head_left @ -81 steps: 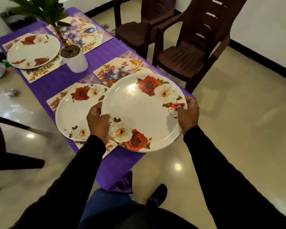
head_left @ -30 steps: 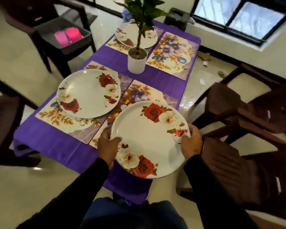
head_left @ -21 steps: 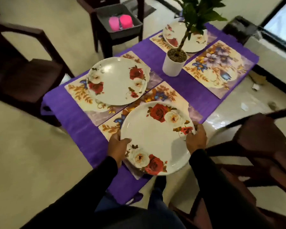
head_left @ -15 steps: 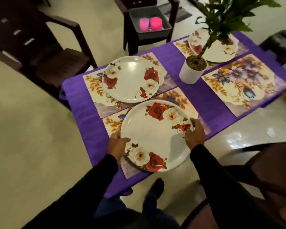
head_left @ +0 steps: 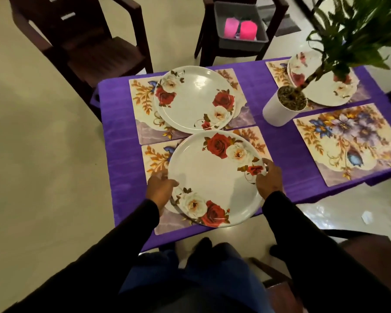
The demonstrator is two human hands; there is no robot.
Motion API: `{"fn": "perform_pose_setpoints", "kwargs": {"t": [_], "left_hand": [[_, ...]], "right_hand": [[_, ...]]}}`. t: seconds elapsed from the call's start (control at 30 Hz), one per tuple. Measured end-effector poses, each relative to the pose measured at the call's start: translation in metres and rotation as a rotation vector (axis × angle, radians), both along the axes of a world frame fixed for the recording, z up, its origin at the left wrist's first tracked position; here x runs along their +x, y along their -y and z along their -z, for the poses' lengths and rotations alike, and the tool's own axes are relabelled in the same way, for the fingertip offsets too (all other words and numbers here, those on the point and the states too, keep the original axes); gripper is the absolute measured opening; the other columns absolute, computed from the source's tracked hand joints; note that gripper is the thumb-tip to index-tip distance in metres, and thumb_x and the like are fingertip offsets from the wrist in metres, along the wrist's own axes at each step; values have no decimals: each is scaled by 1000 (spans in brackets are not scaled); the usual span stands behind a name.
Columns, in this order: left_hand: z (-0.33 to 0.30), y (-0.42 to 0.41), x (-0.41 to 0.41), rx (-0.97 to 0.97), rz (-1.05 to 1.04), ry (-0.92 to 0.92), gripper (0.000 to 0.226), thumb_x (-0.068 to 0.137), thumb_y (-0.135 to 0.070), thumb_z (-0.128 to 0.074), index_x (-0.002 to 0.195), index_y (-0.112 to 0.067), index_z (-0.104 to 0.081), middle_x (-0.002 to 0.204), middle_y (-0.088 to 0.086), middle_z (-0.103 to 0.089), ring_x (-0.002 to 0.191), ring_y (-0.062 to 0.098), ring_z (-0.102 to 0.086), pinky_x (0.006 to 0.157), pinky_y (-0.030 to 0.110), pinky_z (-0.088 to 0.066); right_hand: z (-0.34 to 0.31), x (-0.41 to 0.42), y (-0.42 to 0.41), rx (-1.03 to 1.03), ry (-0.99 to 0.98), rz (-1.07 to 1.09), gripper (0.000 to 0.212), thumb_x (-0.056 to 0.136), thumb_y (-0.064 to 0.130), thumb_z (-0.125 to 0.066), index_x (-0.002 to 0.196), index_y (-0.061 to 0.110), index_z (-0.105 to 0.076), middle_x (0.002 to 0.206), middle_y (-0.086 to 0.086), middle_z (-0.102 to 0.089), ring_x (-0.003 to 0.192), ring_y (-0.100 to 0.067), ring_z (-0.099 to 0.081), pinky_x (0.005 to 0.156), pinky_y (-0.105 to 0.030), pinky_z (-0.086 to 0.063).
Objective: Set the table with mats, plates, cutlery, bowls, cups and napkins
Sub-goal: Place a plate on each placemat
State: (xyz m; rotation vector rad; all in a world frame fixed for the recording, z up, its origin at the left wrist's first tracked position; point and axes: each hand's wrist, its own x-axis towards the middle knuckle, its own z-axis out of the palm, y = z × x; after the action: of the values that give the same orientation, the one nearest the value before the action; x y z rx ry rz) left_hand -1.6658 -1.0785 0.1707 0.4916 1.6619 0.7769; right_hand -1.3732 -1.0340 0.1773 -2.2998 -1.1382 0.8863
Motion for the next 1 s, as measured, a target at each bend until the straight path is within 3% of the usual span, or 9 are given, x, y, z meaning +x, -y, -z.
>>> {"fn": "perform_pose_setpoints", "kwargs": {"t": [0.13, 0.27, 0.4, 0.47, 0.67, 1.0], "left_hand": [[-2, 6, 15, -22, -17, -99, 33, 86, -2, -66, 116, -16, -61, 106, 3, -69, 96, 25, -67, 75, 43, -58], [2, 7, 25, 28, -65, -273, 24, 86, -6, -66, 109, -12, -71, 101, 7, -74, 89, 27, -70, 67, 33, -52], [-8, 9, 42, 31, -123, -484, 25, 88, 0, -62, 108, -8, -74, 90, -1, -70, 83, 20, -65, 60, 21, -44], [-9, 8, 48, -3, -116, -586, 25, 90, -2, -62, 111, -8, -74, 93, 1, -70, 87, 23, -65, 61, 22, -43], [-5, 1, 45, -108, -149, -726, 26, 93, -7, -66, 118, -6, -73, 120, 10, -73, 112, 29, -67, 93, 34, -50], [-4, -2, 42, -160, -113, -756, 23, 93, -14, -71, 114, -6, -75, 117, 12, -73, 109, 32, -67, 94, 41, -53]], "right_hand": [[7, 9, -3, -35, 26, -57, 46, 89, 3, -58, 134, 11, -55, 131, -17, -54, 119, -35, -57, 98, -47, -53], [11, 14, -14, -77, 94, -135, 41, 94, 10, -56, 135, 11, -53, 133, -16, -47, 121, -35, -53, 101, -43, -46], [14, 19, -26, -79, 156, -252, 38, 92, 8, -53, 130, 9, -57, 132, -15, -46, 119, -35, -52, 103, -42, -46], [17, 23, -32, -86, 168, -304, 36, 89, 8, -55, 125, 8, -58, 130, -14, -47, 116, -34, -54, 100, -44, -49], [19, 34, -45, -102, 170, -388, 23, 87, 12, -63, 109, 6, -61, 111, -13, -56, 101, -30, -57, 85, -37, -51], [21, 39, -50, -135, 150, -366, 13, 81, 12, -70, 94, 11, -68, 96, -9, -66, 86, -25, -65, 73, -33, -58]]}}
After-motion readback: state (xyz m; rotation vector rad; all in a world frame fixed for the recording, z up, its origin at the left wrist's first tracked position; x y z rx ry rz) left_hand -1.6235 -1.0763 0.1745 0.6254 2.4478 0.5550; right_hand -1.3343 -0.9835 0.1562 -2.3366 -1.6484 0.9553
